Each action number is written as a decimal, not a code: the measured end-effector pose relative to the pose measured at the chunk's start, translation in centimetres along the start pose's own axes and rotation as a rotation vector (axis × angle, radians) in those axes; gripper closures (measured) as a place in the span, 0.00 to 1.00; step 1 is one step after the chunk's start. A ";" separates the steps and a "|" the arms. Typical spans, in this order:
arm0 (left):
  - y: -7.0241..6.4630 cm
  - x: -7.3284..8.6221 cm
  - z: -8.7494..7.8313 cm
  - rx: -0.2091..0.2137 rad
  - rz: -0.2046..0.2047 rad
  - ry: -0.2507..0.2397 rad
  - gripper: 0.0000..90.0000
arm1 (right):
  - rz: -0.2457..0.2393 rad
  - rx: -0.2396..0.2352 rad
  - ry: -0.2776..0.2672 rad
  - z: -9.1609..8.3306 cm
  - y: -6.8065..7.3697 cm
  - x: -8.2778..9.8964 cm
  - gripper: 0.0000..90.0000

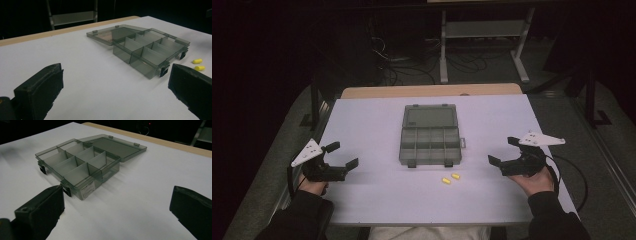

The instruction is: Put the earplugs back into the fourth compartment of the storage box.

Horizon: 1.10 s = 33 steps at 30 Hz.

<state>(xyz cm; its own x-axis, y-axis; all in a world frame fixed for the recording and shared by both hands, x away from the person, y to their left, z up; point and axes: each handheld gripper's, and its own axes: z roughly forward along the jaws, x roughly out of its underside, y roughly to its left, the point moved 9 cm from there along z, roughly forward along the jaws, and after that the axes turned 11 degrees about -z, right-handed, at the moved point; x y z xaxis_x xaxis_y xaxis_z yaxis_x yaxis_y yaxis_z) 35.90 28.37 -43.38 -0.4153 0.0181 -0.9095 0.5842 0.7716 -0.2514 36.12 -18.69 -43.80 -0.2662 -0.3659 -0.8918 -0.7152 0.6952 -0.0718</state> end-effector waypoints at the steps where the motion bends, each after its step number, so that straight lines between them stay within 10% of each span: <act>1: 0.0 0.0 0.0 0.000 0.002 0.001 0.00 | -0.001 -0.001 0.002 0.0 0.0 0.0 0.00; 33: 0.1 0.1 -0.1 -0.010 -0.003 -0.001 0.00 | -0.112 -0.106 0.093 1.0 3.6 -2.0 0.00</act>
<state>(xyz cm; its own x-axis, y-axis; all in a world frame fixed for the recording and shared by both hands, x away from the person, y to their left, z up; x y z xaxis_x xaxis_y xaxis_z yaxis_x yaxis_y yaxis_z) 35.86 28.47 -43.43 -0.4158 0.0151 -0.9093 0.5758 0.7783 -0.2504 34.74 -14.88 -42.68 -0.2361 -0.4961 -0.8355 -0.8065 0.5797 -0.1163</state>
